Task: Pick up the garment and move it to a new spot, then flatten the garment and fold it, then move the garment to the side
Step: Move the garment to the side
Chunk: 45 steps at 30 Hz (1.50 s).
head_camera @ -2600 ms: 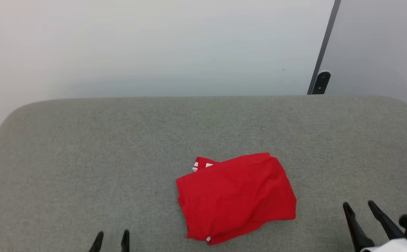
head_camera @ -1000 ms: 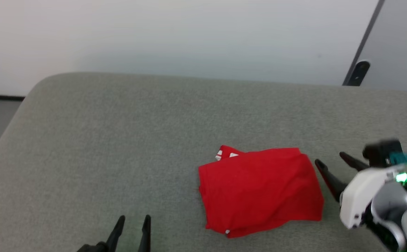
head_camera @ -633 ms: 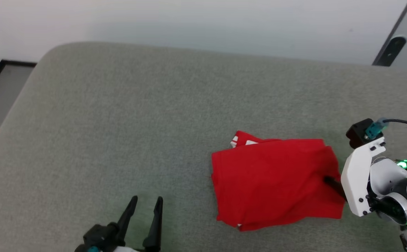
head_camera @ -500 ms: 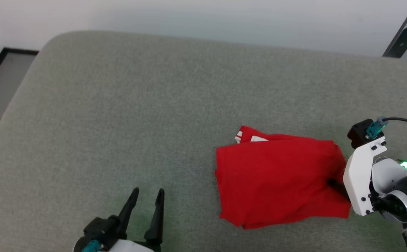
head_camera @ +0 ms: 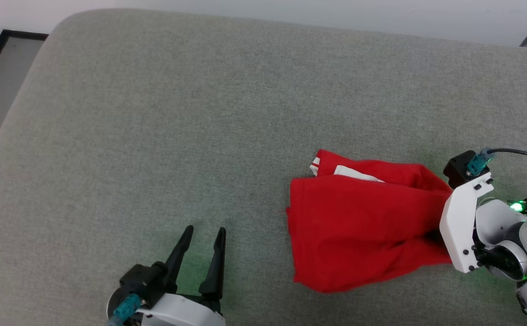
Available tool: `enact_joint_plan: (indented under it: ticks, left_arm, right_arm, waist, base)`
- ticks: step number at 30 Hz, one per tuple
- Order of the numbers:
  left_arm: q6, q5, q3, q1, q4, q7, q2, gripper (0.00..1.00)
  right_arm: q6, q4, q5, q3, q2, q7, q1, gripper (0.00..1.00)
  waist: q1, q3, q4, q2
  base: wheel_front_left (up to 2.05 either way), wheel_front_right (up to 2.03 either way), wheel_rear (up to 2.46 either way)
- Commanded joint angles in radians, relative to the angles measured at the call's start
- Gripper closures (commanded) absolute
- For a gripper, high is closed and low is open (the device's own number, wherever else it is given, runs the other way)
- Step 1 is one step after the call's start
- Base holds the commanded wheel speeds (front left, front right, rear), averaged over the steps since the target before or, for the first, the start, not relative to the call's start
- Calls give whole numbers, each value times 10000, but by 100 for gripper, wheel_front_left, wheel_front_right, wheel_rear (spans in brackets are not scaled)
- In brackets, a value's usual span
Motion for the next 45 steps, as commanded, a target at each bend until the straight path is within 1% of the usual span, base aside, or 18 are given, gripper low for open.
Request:
enact_joint_plan:
  ticks: [1,4,9,16,17,18,21,26,30,34,38,42,45]
  left_arm:
    - [-58,80,38,-86,50,-7,-25,0]
    - [-86,89,97,-136,88,-7,-42,0]
    - [-97,140,218,-44,111,-8,-63,0]
    - [-128,223,440,229,-29,-3,-78,0]
    - [-133,247,441,251,-47,-3,-76,0]
    - [-133,247,441,251,-47,-3,-76,0]
    - [-146,282,478,279,-147,-3,-68,0]
    - [-140,361,526,225,-312,-2,14,0]
    - [-149,402,556,127,-486,-2,122,0]
    - [-153,501,571,-21,-816,-2,272,0]
    - [-157,547,567,-172,-1272,-2,431,0]
    - [-158,555,637,-292,-1716,-2,591,0]
    - [-159,549,610,-362,-1970,-2,647,0]
  right_arm:
    - [-23,558,111,485,385,-236,318,100]
    - [-23,708,245,343,335,-739,258,100]
    - [-26,721,547,-248,450,-1592,388,100]
    - [-29,-86,666,-1480,82,-2333,1178,100]
    - [-28,-233,655,-1728,42,-2381,1302,100]
    - [-28,-233,655,-1728,42,-2381,1302,100]
    - [-21,-750,591,-2506,-144,-2381,1727,100]
    - [-21,-1470,419,-3874,-554,-2018,2266,100]
    - [-21,-1720,271,-4856,-833,-1705,2212,100]
    - [-21,-1573,-91,-5605,-1052,-1563,1807,100]
    - [-22,-1012,-403,-6185,-1264,-1583,1353,100]
    - [-20,-362,-836,-6599,-1538,-1810,872,100]
    - [-20,132,-1216,-6679,-1571,-2154,644,100]
  waist:
    - [0,-5,-22,-1]
    - [0,-58,-95,-1]
    - [0,-285,-314,-1]
    - [0,-470,-980,-1]
    - [0,-465,-1084,-1]
    - [0,-465,-1084,-1]
    - [0,-464,-1387,-1]
    - [0,-389,-1831,-1]
    - [0,-209,-2084,-1]
    - [0,92,-2201,-1]
    - [0,437,-2126,-1]
    - [0,782,-1979,-1]
    - [0,961,-1862,-1]
  base:
    - [0,0,0]
    - [0,0,0]
    - [0,0,0]
    - [0,0,0]
    - [0,0,0]
    - [0,0,0]
    - [0,0,0]
    - [0,0,0]
    - [0,0,0]
    - [0,0,0]
    - [0,0,0]
    - [0,0,0]
    - [0,0,0]
